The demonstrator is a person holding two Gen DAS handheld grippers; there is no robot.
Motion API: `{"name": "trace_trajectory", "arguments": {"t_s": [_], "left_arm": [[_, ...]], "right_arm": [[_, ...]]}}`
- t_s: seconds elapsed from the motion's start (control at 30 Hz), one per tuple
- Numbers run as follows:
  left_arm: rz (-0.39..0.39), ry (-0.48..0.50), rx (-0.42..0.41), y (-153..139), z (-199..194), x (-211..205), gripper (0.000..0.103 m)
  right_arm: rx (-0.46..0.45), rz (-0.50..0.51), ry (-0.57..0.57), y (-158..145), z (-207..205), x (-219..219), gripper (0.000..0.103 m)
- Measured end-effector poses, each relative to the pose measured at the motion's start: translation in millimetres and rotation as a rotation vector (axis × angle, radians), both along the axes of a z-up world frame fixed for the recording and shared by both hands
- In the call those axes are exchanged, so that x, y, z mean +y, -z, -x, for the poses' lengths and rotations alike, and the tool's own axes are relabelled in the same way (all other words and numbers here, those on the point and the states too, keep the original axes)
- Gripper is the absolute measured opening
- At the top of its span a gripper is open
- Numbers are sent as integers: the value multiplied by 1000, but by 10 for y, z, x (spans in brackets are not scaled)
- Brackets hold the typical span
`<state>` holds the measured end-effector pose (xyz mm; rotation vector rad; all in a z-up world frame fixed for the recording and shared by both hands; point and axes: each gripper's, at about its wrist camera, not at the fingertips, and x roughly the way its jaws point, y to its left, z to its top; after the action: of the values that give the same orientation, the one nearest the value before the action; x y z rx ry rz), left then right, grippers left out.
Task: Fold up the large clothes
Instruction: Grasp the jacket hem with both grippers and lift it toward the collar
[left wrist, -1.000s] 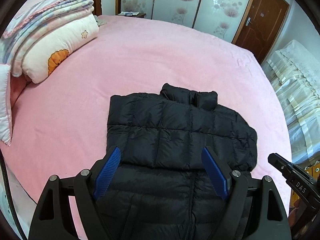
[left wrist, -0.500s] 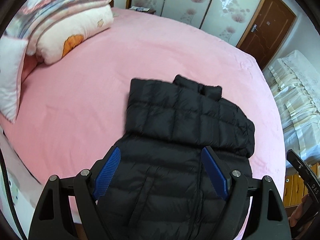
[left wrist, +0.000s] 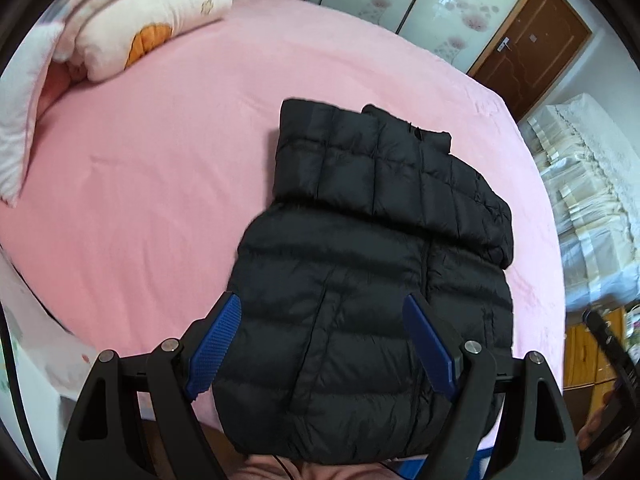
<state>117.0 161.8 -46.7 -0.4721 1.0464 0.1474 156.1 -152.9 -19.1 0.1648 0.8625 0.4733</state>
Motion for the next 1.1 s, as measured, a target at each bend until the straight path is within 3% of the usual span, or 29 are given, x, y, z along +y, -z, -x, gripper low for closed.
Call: {"name": "trace_trajectory", "arguments": {"t_s": [0.07, 0.13, 0.23, 0.4, 0.53, 0.77, 0.93, 1.1], "left_arm": [[19, 2, 4, 39, 56, 16, 82], [24, 16, 13, 92, 109, 17, 82], [13, 52, 54, 252, 193, 15, 83], [4, 79, 157, 722, 406, 45, 83], [17, 71, 223, 1182, 632, 98, 82], [37, 63, 267, 1820, 810, 111, 82], [109, 40, 255, 2069, 789, 101, 83], [158, -4, 242, 2279, 841, 124, 95]], "right_arm": [[7, 1, 30, 17, 114, -5, 41], [18, -5, 65, 53, 224, -48, 55], [57, 7, 117, 177, 345, -161, 64], [162, 44, 196, 594, 560, -462, 65], [221, 117, 195, 979, 719, -654, 65], [329, 208, 205, 1646, 824, -986, 65], [409, 145, 245, 1998, 735, -1219, 65], [509, 49, 246, 2297, 609, -1226, 67]]}}
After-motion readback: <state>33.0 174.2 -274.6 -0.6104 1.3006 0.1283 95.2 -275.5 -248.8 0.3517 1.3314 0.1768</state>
